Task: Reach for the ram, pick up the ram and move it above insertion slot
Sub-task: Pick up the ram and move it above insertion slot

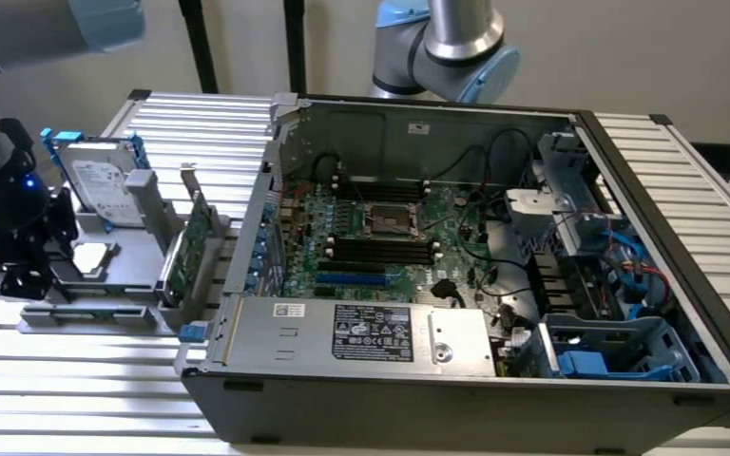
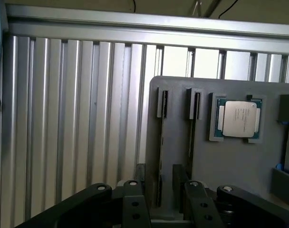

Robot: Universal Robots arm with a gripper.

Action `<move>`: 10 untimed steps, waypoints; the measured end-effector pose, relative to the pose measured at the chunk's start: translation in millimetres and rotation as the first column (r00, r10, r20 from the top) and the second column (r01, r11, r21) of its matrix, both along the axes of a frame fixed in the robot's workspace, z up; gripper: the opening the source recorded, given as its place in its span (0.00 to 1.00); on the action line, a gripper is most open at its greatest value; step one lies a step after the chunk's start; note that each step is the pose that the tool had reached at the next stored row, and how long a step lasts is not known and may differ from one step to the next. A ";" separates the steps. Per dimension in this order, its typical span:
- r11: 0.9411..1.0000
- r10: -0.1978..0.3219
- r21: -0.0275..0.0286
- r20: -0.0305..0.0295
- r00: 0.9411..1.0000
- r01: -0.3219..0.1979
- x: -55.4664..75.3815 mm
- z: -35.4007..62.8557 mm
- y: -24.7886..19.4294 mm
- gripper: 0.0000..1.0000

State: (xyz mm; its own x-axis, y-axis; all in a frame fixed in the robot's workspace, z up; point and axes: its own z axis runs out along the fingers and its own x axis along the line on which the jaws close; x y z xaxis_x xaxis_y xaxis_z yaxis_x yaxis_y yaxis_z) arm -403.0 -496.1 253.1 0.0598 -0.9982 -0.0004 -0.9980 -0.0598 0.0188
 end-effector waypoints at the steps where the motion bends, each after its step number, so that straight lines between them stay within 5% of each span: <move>1: 1.000 0.000 0.000 0.000 1.000 0.000 0.0 -1.7 0.0 0.36; 10: 1.000 0.000 0.001 0.001 1.000 0.000 0.0 -18.1 0.0 0.36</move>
